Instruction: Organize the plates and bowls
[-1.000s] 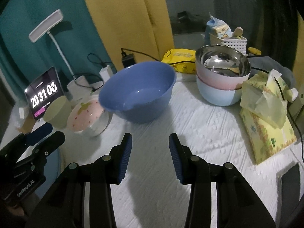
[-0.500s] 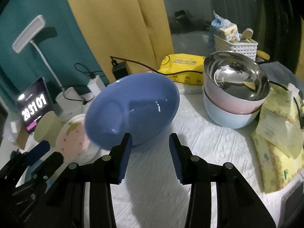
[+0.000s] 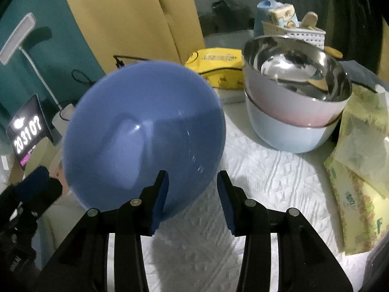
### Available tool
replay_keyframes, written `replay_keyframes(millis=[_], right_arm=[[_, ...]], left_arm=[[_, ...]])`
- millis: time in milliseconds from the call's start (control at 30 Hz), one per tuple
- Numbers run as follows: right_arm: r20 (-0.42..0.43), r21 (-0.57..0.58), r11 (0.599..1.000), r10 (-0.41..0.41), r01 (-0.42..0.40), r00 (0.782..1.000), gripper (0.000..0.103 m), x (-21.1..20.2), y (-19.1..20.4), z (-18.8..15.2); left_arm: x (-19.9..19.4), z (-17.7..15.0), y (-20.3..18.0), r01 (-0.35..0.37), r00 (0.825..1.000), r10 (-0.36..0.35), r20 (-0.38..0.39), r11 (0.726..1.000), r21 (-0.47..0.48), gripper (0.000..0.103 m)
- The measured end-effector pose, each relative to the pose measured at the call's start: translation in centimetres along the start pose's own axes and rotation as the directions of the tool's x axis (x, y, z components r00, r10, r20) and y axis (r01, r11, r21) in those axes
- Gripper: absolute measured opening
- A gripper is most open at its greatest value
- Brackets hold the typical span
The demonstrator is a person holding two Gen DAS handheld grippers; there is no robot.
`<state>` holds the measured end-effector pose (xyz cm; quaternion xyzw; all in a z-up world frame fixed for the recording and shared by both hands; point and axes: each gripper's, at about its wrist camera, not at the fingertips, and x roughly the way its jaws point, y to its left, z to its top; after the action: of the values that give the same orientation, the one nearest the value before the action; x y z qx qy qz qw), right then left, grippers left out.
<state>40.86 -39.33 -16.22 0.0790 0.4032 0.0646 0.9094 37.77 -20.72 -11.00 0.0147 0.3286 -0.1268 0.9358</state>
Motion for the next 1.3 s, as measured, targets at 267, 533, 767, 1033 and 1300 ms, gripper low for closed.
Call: replay_keyframes(millis=[267,533,767,1033,1300], right_arm=[[0.023,-0.009,1.000,0.006,-0.006,1.000,0.029,0.3,-0.6,-0.6],[0.054,-0.004,1.000,0.013,-0.013,0.998,0.019,-0.2,-0.6,-0.7],[0.080,-0.005,1.000,0.017,-0.017,0.997,0.018,-1.8,-0.4,-0.8],[0.102,-0.010,1.000,0.010,-0.009,0.995,0.018,-4.6,-0.1,-1.7],[0.109,-0.011,1.000,0.017,-0.016,0.994,0.019,-7.0,0.4,-1.8]], left_arm=[[1.7,0.2,-1.4,-0.038,0.999,0.037,0.013,0.998,0.053,0.048],[2.9,0.0,-1.3,-0.041,0.999,0.042,-0.006,0.998,0.054,0.028],[1.8,-0.2,-1.2,-0.036,0.999,0.036,0.002,0.998,0.050,0.028],[-0.5,-0.5,-1.5,-0.016,1.000,0.015,0.028,0.998,0.056,0.028],[-3.2,-1.2,-1.3,-0.002,0.999,0.000,0.044,0.999,0.042,0.028]])
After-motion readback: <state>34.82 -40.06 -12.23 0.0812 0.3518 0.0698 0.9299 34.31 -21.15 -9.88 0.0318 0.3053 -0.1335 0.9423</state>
